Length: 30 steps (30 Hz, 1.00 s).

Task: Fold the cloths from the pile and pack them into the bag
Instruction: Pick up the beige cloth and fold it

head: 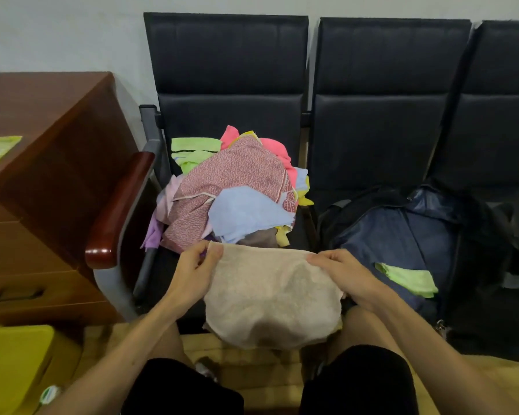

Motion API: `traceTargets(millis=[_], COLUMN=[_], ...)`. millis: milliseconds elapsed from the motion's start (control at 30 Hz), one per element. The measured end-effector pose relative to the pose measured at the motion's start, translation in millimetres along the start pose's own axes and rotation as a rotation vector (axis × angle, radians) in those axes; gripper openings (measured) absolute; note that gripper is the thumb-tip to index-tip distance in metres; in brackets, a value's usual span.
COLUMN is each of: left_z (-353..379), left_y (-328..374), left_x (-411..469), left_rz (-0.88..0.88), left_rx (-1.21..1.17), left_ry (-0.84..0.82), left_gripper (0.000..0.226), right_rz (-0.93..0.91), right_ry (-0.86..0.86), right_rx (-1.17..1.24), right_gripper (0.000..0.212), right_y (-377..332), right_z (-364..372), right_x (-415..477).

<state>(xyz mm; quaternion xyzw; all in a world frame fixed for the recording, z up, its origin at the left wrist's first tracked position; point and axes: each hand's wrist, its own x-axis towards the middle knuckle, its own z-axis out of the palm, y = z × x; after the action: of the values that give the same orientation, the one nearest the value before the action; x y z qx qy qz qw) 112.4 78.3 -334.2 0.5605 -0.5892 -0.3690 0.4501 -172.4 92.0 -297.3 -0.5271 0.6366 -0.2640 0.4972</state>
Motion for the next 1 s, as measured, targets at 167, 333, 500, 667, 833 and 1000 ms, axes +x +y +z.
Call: traceTargets(millis=[167, 333, 500, 667, 833, 1000], left_z=[18, 34, 46, 49, 50, 52], left_y=[4, 8, 17, 21, 29, 28], left_x=[-12, -21, -31, -37, -41, -44], left_rz=[0.009, 0.026, 0.075, 0.145, 0.227, 0.232], left_rx=[-0.095, -0.072, -0.046, -0.014, 0.007, 0.03], left_ry=[-0.04, -0.131, -0.258, -0.275, -0.272, -0.322], left_gripper=[0.039, 0.02, 0.027, 0.027, 0.017, 0.024], right_rz=[-0.073, -0.103, -0.095, -0.057, -0.05, 0.012], right_ry=[0.084, 0.019, -0.014, 0.019, 0.062, 0.037], right_rx=[-0.036, 0.04, 0.134, 0.188, 0.114, 0.145], right_gripper=[0.049, 0.031, 0.018, 0.017, 0.023, 0.023], right_y=[3, -6, -14, -20, -20, -23], right_z=[25, 39, 48, 54, 56, 60], right_x=[-4, -14, -16, -17, -17, -19])
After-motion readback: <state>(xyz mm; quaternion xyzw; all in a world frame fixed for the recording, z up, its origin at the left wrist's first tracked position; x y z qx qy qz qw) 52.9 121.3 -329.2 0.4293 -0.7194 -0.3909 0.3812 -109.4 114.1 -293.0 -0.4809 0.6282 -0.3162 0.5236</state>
